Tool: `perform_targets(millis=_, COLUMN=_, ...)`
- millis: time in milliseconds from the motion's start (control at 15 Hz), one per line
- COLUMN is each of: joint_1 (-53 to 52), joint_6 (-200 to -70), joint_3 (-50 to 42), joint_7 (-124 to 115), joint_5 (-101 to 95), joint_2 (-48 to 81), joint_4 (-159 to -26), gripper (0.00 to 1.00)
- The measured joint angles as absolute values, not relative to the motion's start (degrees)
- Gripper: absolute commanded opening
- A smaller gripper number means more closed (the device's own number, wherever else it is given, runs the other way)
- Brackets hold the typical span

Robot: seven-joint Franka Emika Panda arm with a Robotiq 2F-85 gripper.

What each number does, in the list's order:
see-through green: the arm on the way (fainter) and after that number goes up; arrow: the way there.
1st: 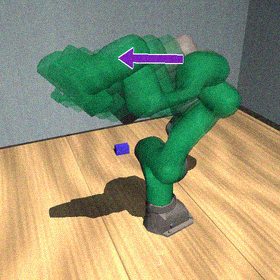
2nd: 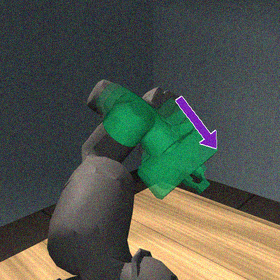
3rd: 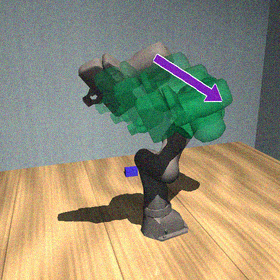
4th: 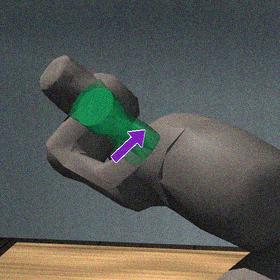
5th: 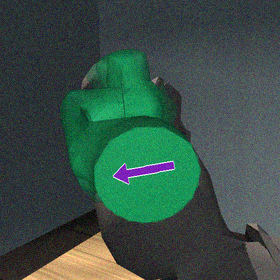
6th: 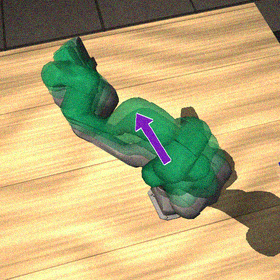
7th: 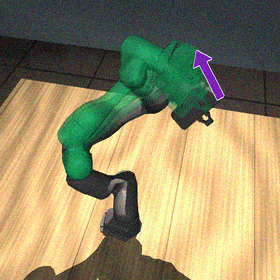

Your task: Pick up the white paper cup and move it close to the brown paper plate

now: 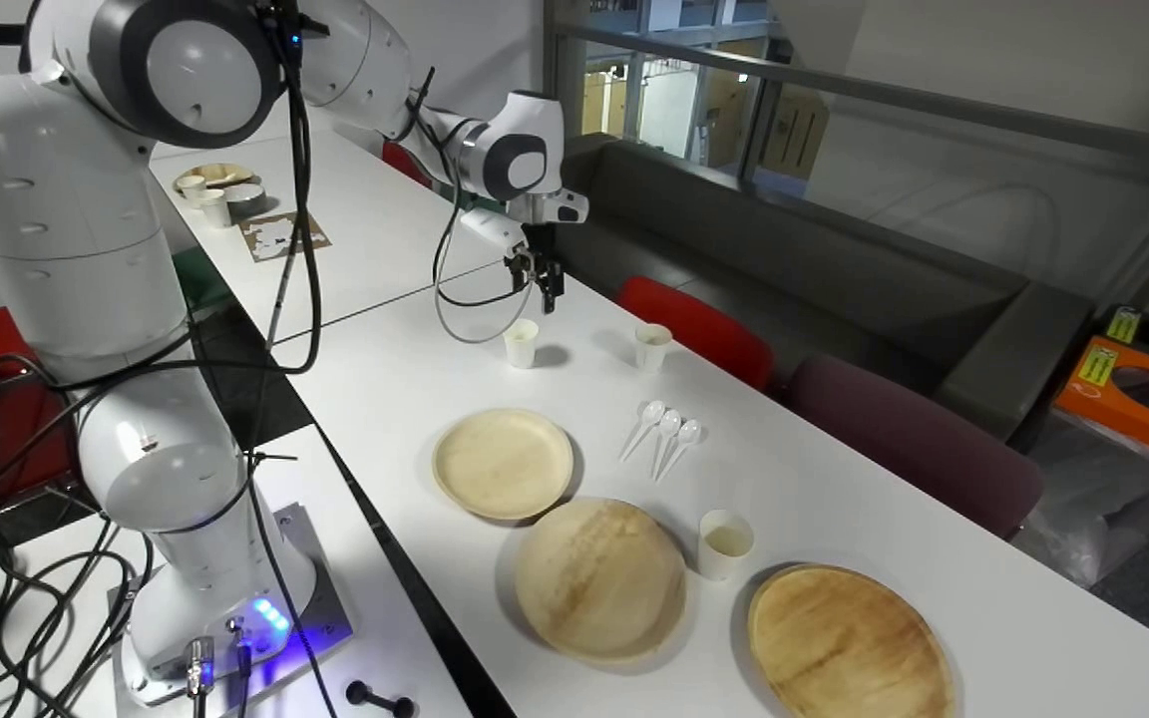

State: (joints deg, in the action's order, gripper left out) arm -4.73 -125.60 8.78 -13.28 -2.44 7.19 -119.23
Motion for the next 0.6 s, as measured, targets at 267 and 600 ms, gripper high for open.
perform_targets(millis=267, joint_1=-5.6, joint_6=-121.5, joint_3=8.3, joint_7=-13.7, joint_5=-4.1, joint_2=12.5, joint_4=-111.1, gripper=1.0)
perform_targets(millis=600, joint_1=-7.4, joint_6=-113.5, joint_3=7.0, joint_7=-12.7, joint_5=-5.7, joint_2=23.1, joint_4=-98.1, gripper=1.0)
